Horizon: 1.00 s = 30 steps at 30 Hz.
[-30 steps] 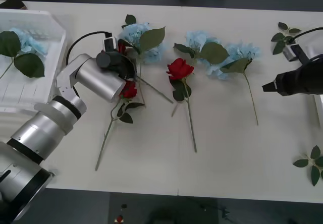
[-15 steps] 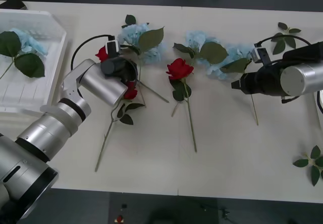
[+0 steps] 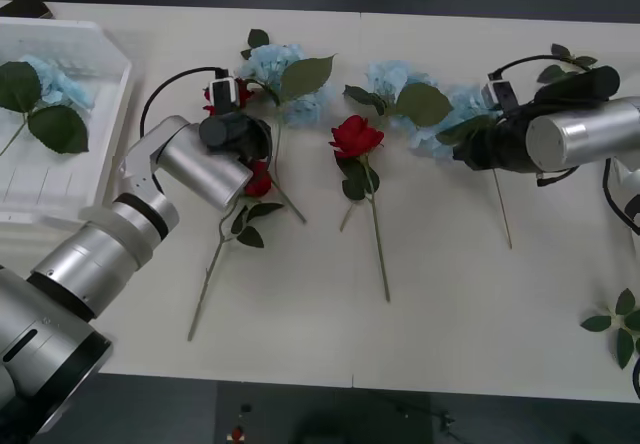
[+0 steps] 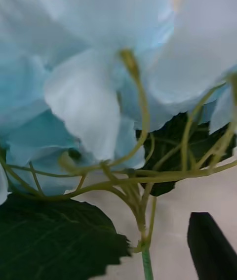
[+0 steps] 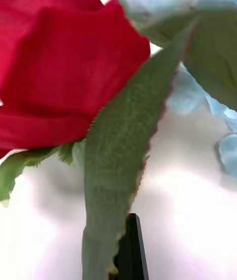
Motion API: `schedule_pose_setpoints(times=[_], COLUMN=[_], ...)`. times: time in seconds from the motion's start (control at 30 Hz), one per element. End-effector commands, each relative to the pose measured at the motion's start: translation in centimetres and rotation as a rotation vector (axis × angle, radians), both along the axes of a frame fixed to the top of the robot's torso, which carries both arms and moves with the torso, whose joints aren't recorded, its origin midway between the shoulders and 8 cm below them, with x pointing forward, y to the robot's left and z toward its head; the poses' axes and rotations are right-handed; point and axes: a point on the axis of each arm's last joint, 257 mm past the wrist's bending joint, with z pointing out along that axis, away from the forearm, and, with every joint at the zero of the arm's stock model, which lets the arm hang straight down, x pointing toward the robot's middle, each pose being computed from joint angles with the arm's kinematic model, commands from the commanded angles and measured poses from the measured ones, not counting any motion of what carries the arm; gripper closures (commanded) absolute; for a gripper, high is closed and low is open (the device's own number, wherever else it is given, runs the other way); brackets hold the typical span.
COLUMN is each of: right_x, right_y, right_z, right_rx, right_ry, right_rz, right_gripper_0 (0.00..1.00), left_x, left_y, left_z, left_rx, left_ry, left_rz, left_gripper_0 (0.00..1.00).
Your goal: Put the red flowers into the right box and the blue flowers into the left box
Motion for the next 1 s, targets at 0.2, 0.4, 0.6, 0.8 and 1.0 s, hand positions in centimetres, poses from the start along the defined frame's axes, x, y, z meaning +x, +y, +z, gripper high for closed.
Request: schedule_pose_setpoints(times=[0.2,0.4,0.6,0.8,1.0], right_x=[1.0,0.9,1.0,1.1,0.8], right_y=[-0.5,-0.6,-0.4,-0.5,-0.6], right_z=[1.7,1.6,1.8,3.0,6.4], right_rx=[0.004,0.002,0.01,0.103,0.254], right_ry=[-0.028,-0.027,-0.028,-0.02,0.006], right_rz=[-0.04,-0.04,-0.039,-0.076,-0.108], right_gripper_0=[1.0,1.0,1.0,1.0,1.0], left_x=[-1.0,-3.0,-4.4,-5.7,-6.3], left_y=[3.8,5.5,5.5,6.8,8.9], left_z=[6.8,10.4,13.5,14.2,12.2], left_rx=[0.059,-0.031,-0.139,-0.131,-0.019], left_ry=[-0.045,-0.089,-0.13,-0.12,-0.108], left_rz=[0.021,0.021,-0.001,-0.005,-0.011], left_gripper_0=[1.0,1.0,1.0,1.0,0.94])
